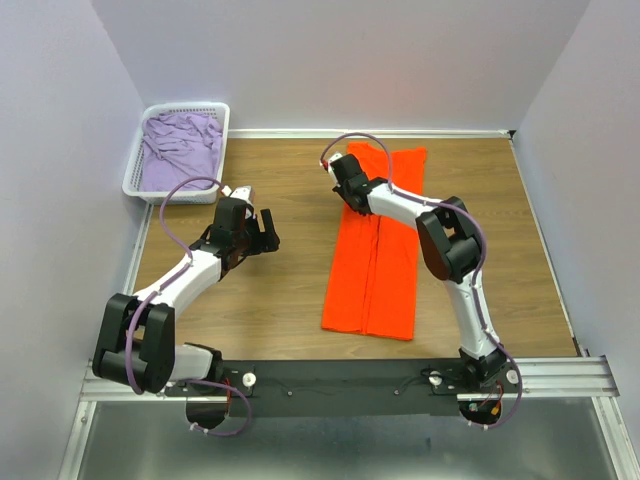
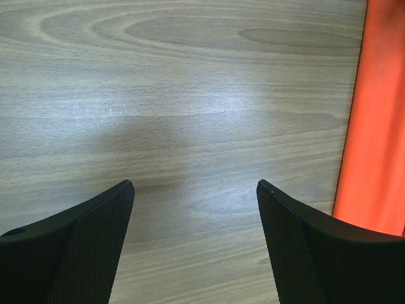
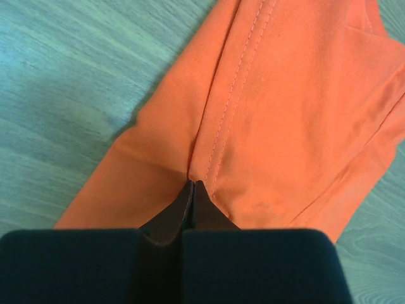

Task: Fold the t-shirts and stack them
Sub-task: Fold the tshirt

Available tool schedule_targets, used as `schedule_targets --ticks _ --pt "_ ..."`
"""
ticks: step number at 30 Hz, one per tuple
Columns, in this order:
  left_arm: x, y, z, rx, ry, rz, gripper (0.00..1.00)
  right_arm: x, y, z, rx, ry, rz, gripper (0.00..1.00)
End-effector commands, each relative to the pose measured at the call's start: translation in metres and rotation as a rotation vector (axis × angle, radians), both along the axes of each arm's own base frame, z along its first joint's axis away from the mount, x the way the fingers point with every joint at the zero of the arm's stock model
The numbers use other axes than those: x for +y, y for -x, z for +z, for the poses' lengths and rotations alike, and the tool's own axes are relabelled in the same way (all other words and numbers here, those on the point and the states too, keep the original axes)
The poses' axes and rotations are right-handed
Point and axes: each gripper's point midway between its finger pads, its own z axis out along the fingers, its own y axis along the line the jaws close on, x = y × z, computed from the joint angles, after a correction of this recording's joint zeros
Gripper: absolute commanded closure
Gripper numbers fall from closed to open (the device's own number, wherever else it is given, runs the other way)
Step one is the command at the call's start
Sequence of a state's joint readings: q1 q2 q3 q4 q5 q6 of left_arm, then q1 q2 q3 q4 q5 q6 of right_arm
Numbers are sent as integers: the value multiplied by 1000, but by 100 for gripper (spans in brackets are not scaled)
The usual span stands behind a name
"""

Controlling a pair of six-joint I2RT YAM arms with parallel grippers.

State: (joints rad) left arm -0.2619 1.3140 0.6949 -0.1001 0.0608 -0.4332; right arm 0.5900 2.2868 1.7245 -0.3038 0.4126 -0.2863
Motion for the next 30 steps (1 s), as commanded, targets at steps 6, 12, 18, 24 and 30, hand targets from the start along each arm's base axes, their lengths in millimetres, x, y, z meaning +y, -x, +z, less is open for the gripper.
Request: schedule_targets --ticks 6,12,18,24,30 --pt "1 -1 -5 5 -9 -10 14 15 11 28 -6 -81 60 99" --pt "0 0 -7 12 -5 -15 14 16 15 23 12 -84 79 99" --pt "-4 3 -10 26 10 -33 14 15 27 2 68 -85 90 100" --pt "-14 11 -7 43 50 -74 14 18 38 29 53 -176 68 74" --pt "-32 24 -4 71 79 -133 14 -3 61 59 17 -295 -103 48"
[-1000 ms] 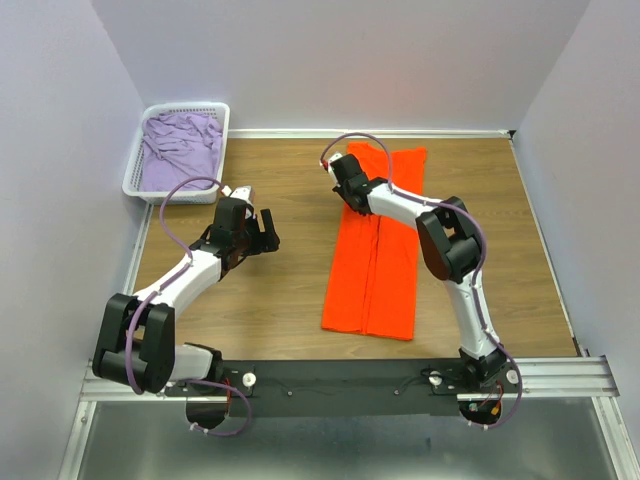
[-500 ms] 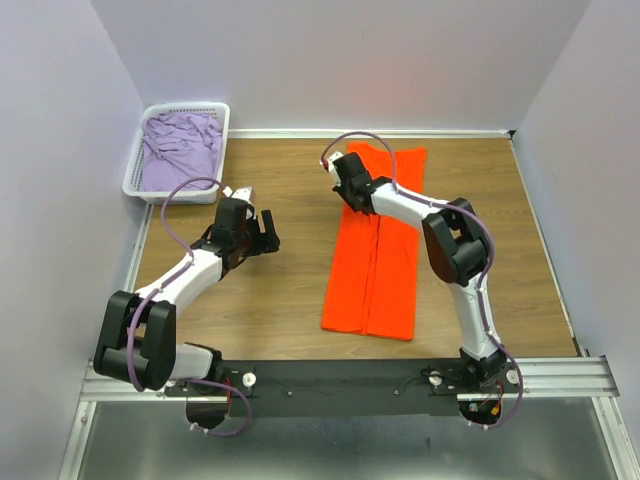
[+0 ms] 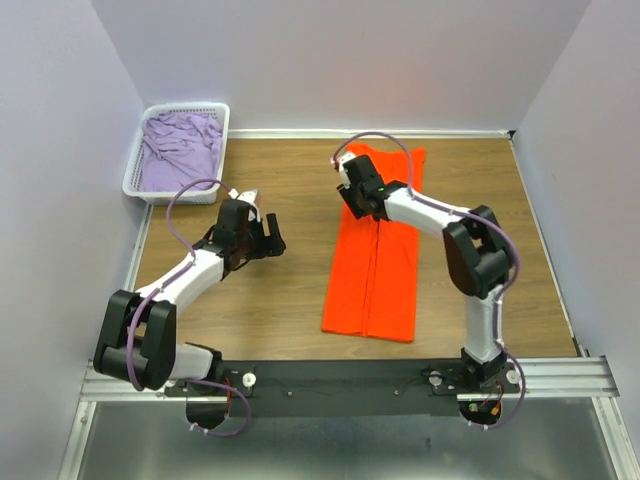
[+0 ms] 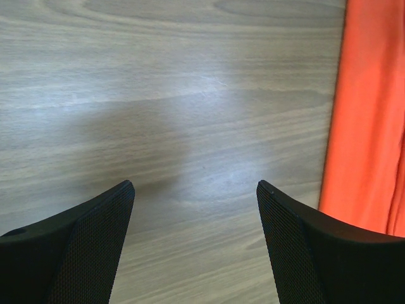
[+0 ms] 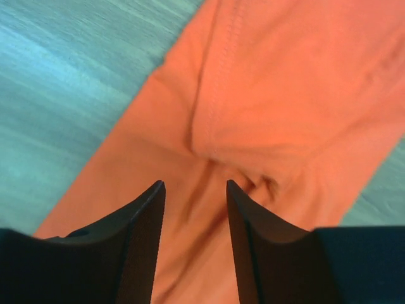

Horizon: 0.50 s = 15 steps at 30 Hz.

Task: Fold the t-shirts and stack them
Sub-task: Fold the tshirt

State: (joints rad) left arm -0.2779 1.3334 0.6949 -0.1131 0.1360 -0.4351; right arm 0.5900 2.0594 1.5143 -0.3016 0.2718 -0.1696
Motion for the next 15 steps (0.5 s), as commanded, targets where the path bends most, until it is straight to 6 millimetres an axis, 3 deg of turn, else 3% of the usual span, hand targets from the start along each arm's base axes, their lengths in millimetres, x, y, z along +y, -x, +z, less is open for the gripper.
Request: schedule_targets --ticks 1,3,6,10,15 --pt "-19 17 3 33 44 -72 14 -20 24 27 -13 -106 -150 47" --pt "-27 22 3 43 52 -99 14 -33 33 24 18 -176 -238 46" --pt "-36 27 1 51 51 -128 14 -68 40 10 66 -217 -360 46" --pt "-44 30 0 59 45 -147 14 -109 31 -13 126 -274 -486 46" --pt "-54 33 -1 66 43 -157 14 -127 8 -40 137 -269 -525 47"
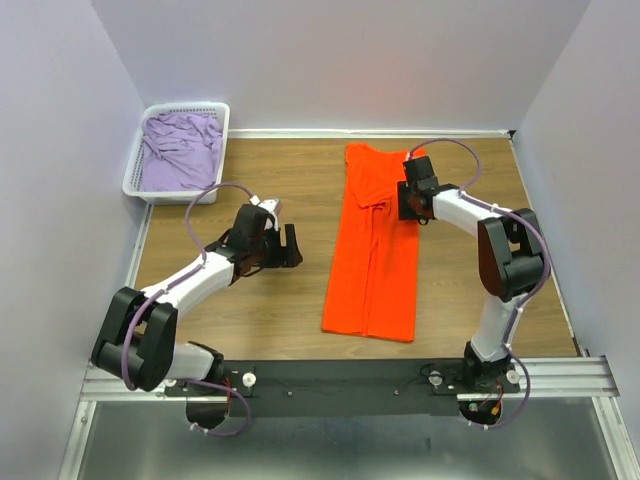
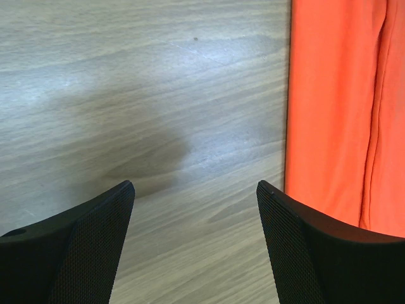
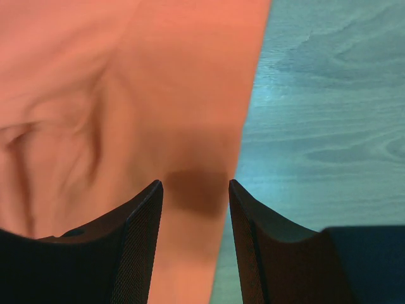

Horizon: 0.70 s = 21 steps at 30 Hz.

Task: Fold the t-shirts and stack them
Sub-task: Fold the tshirt

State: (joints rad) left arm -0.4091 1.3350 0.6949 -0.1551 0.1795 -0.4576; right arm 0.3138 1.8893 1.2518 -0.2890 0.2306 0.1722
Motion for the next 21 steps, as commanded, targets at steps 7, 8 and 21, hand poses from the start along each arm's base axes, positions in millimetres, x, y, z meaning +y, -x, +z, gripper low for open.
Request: schedule_targets --ticks 7,8,21 --pt "-18 2 5 23 10 -7 14 -12 -55 -40 2 -28 -74 47" --pt "-22 4 4 28 5 -17 14 -11 -68 -32 -27 -24 -77 47" --pt "-44 46 -15 142 -33 -95 14 -20 66 20 177 -160 -195 35"
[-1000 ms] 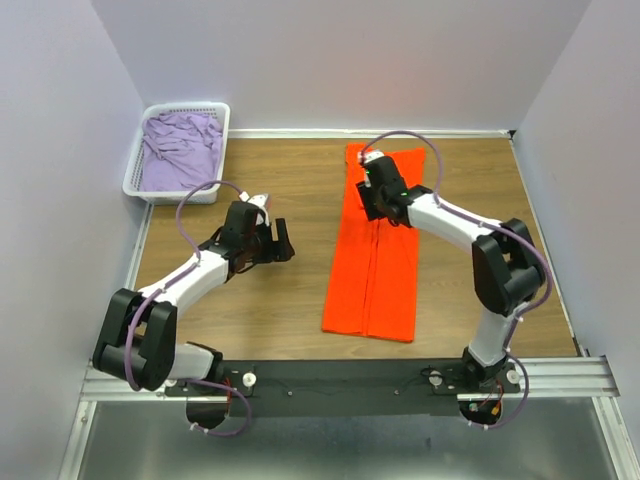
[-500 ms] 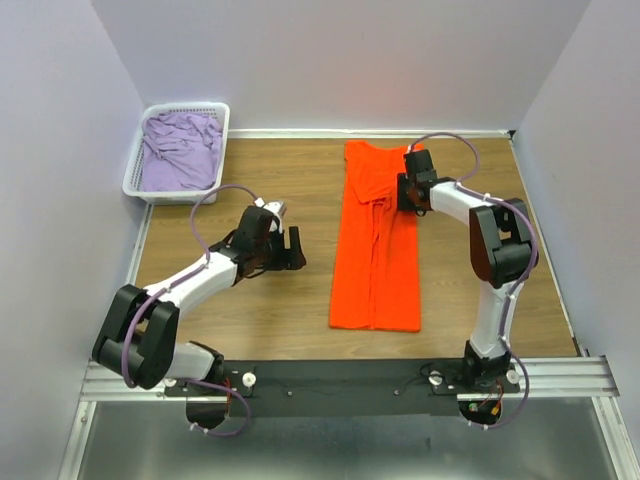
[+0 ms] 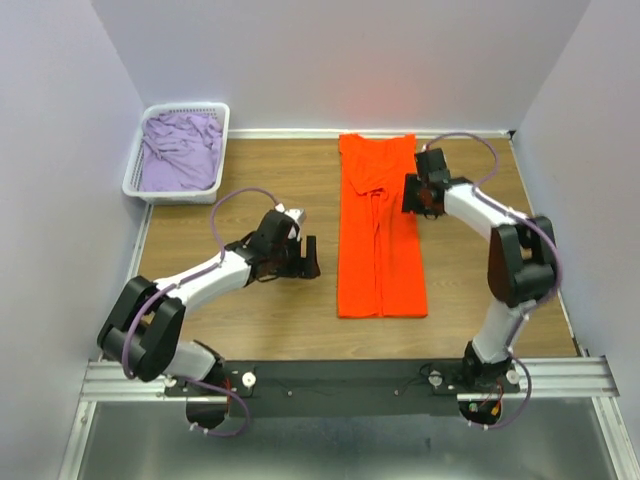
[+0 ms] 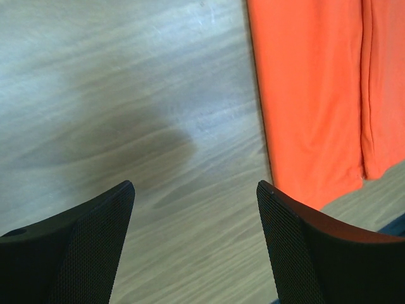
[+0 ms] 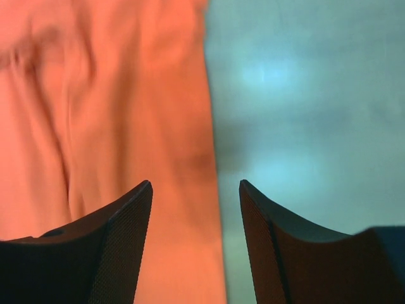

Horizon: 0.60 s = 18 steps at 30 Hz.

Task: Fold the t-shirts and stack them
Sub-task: Fold the tshirt

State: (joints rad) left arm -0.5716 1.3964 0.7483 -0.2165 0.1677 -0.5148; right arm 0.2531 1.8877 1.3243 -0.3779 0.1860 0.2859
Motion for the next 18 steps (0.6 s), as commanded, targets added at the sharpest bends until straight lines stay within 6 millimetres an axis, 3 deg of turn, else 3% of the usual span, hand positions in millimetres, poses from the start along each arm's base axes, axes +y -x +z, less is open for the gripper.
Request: schedule_targets --ticks 1,4,5,7,8,11,15,18 --pt "-3 24 -9 69 -30 6 14 -6 99 2 223 -86 -63 34" --pt "-8 37 -7 100 -10 49 14 -6 152 3 318 -136 -68 34" --pt "-15 47 -6 115 4 40 14 -2 179 -9 394 -171 -57 34" --pt "-23 61 -6 166 33 59 14 1 205 -4 421 -198 -46 34" --pt "-29 73 -6 175 34 36 14 -7 226 -11 462 -170 -64 34" --pt "-32 79 -8 185 24 67 16 -13 243 -7 433 -174 -89 34" --pt "-44 87 -12 203 3 64 19 -3 272 -17 501 -252 -87 41" --pt "-53 89 -21 220 -29 42 19 3 273 -13 496 -283 -83 44"
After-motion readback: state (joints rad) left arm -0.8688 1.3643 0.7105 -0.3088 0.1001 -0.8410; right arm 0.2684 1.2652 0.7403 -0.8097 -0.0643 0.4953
